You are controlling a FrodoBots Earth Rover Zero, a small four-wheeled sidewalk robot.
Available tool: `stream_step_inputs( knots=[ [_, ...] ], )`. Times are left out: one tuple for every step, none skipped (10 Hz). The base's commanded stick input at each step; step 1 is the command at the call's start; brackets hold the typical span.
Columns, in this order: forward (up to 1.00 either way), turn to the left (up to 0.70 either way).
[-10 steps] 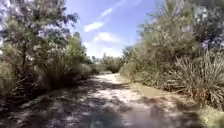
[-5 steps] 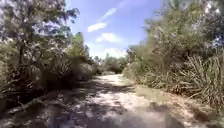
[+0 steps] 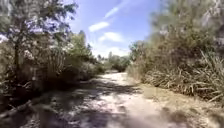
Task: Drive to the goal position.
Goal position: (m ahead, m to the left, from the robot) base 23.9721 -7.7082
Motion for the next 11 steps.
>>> stream_step_inputs(
  knots=[
    [0.7,0.0],
    [0.7,0.0],
    [0.7,0.0],
    [0.7,0.0],
    [0.7,0.0],
    [0.7,0.0],
    [0.7,0.0],
    [0.7,0.0],
    [0.7,0.0],
    [0.7,0.0],
    [0.7,0.0]
  ],
)
